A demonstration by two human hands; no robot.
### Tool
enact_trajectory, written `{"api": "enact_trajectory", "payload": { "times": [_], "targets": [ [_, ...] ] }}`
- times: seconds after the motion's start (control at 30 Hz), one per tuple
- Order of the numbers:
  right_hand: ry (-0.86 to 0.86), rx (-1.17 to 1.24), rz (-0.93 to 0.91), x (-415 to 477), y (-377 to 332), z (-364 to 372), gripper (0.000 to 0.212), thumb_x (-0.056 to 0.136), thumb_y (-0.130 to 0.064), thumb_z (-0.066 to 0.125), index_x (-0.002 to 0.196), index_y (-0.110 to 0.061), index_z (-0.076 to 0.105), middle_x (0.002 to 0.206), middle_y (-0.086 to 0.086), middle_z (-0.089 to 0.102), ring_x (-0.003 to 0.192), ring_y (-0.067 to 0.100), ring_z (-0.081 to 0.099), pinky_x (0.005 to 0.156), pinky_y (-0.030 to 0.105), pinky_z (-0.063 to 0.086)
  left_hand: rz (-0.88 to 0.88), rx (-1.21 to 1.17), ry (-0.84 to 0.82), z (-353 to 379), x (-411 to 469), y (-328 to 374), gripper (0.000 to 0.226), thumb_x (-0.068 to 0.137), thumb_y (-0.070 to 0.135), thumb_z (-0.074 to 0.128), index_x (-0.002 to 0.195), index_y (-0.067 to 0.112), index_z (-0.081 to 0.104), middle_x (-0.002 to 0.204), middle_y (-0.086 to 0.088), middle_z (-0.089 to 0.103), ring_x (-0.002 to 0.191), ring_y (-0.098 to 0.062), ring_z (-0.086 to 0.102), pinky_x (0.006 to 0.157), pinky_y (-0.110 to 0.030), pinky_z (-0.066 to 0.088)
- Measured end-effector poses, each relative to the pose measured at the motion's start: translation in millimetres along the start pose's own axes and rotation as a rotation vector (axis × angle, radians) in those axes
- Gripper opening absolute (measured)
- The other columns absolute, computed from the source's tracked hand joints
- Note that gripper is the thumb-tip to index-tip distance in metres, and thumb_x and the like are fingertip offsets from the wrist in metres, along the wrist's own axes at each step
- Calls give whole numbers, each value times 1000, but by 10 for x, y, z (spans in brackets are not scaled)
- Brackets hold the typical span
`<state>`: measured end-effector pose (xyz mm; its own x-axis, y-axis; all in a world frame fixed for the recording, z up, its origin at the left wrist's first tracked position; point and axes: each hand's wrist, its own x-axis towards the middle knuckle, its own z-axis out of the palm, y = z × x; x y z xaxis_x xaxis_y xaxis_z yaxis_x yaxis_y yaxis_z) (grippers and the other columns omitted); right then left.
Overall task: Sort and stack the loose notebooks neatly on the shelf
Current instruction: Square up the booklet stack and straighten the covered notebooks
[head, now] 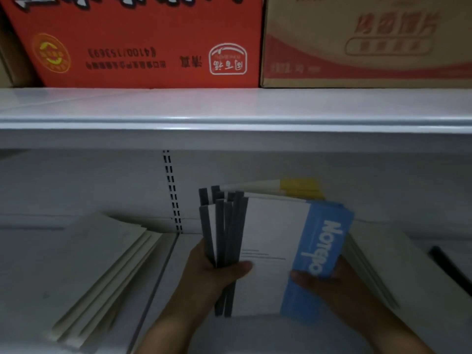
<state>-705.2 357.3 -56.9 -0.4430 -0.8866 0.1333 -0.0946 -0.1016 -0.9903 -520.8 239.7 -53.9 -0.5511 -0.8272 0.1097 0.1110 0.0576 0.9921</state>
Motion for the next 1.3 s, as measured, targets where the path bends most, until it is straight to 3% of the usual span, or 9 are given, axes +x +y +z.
{"api": "enact_trajectory", "payload": {
  "times": [0.13, 0.3, 0.5, 0.63, 0.8, 0.93, 1.03, 1.17, 1.3],
  "targets": [
    [1, -132, 11, -21, 134, -110, 37, 64, -14, 81, 94, -25, 62, 83, -28, 72, 76, -7, 67, 65, 12, 53, -29, -26, 21, 195, -49, -197, 49, 50, 14, 80, 97, 21, 70, 94, 3, 76, 93, -17, 71, 84, -36, 55],
    [-20, -47, -51, -38, 135, -221, 80, 40, -62, 82, 108, -29, 56, 101, -21, 71, 91, -1, 67, 70, 14, 53, 5, 121, -33, 251, -113, -225, 53, 60, 7, 81, 105, 29, 61, 97, 20, 73, 91, 3, 68, 75, -12, 54],
    [6, -17, -121, -67, 143, -68, 53, 62, -51, 77, 105, -37, 50, 97, -31, 67, 88, -10, 64, 70, 7, 49, -35, 211, -22, 313, -206, -200, 54, 62, 7, 84, 100, 35, 58, 81, 36, 68, 85, 13, 64, 61, -3, 48],
    [50, 126, -192, 21, 11, -141, 54, 60, -41, 77, 105, -20, 55, 94, -16, 73, 84, -2, 67, 67, 11, 51, 46, 124, 60, 308, -203, -82, 66, 63, -11, 77, 102, 37, 52, 86, 35, 68, 82, 16, 63, 63, -4, 50],
    [147, 79, -250, -49, -18, 13, 71, 41, -79, 70, 98, -40, 54, 91, -22, 70, 80, -5, 66, 68, 9, 50, 115, 63, 139, 429, -253, -25, 67, 51, 5, 88, 100, 35, 52, 86, 37, 67, 90, 14, 62, 62, -2, 48],
    [188, 94, -378, 15, -275, -35, 61, 57, -66, 69, 110, -45, 47, 94, -20, 67, 82, -2, 65, 70, 10, 51, 374, -58, 226, 444, -193, 289, 69, 48, 26, 73, 112, 44, 51, 101, 14, 69, 87, 1, 65, 69, -9, 49],
    [275, -19, -422, -8, -407, 35, 39, 72, -61, 54, 106, -41, 52, 92, -27, 62, 83, -8, 60, 70, 3, 44, 543, 166, 269, 495, -192, 469, 39, 69, 35, 55, 106, 47, 57, 109, 18, 64, 98, 7, 59, 79, -2, 42],
    [433, -72, -382, 60, -490, 162, 27, 82, -47, 46, 71, -23, 49, 64, -12, 51, 54, -2, 45, 50, 6, 34, 508, 234, 360, 599, -164, 420, 18, 79, 38, 46, 81, 32, 62, 101, 18, 64, 95, 13, 56, 79, 3, 36],
    [423, -35, -340, 101, -525, 171, 23, 84, -19, 59, 70, -7, 46, 60, 2, 45, 50, 4, 39, 46, 8, 32, 425, -3, 432, 615, -118, 403, 21, 77, 20, 48, 93, 31, 54, 81, 17, 67, 75, 10, 59, 69, 1, 40]
  ]
}}
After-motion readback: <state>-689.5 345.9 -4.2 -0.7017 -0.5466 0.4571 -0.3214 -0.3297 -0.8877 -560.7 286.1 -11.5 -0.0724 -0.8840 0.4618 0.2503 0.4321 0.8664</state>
